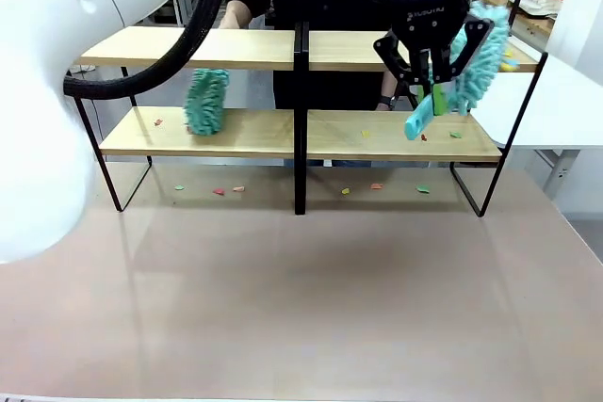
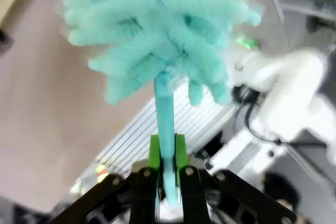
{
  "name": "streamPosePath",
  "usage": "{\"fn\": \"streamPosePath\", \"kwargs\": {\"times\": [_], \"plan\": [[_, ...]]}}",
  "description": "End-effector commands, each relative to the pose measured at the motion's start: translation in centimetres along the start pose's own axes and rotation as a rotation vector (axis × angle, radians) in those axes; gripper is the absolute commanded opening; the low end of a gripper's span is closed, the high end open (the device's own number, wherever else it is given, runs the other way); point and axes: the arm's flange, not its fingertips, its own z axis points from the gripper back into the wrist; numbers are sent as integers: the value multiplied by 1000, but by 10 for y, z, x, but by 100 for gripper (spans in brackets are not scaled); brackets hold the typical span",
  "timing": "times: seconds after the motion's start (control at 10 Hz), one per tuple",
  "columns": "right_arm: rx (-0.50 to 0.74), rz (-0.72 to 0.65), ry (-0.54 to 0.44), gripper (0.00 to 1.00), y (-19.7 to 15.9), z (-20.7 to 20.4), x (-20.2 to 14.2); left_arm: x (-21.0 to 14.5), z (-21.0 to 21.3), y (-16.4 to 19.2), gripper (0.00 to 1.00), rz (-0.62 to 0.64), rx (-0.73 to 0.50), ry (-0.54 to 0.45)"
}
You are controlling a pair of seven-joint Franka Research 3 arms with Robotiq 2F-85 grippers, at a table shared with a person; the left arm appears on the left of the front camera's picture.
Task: Clean the shelves.
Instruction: Clean a randomly selected level of the Shelf with the Duster.
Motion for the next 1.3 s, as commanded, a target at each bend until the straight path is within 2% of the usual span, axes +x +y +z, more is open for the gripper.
{"fn": "streamPosePath", "kwargs": {"times": [0.0, 0.1, 0.3, 0.9, 1.0, 1.2], "plan": [[5, 1, -4, 100, 0, 0, 1, 64, 84, -24, 12, -371, -61, 196], [5, 1, -4, 100, 0, 0, 1, 49, 96, -19, 12, -451, -91, 198], [5, 1, -4, 100, 0, 0, 1, 31, 108, -8, 12, -405, -101, 133], [5, 1, -4, 100, 0, 0, 1, -10, 112, 3, 12, -453, -149, 115], [5, 1, -4, 100, 0, 0, 1, -22, 113, 9, 12, -459, -169, 129], [5, 1, -4, 100, 0, 0, 1, -70, 120, 35, 12, -413, -161, 110]]}}
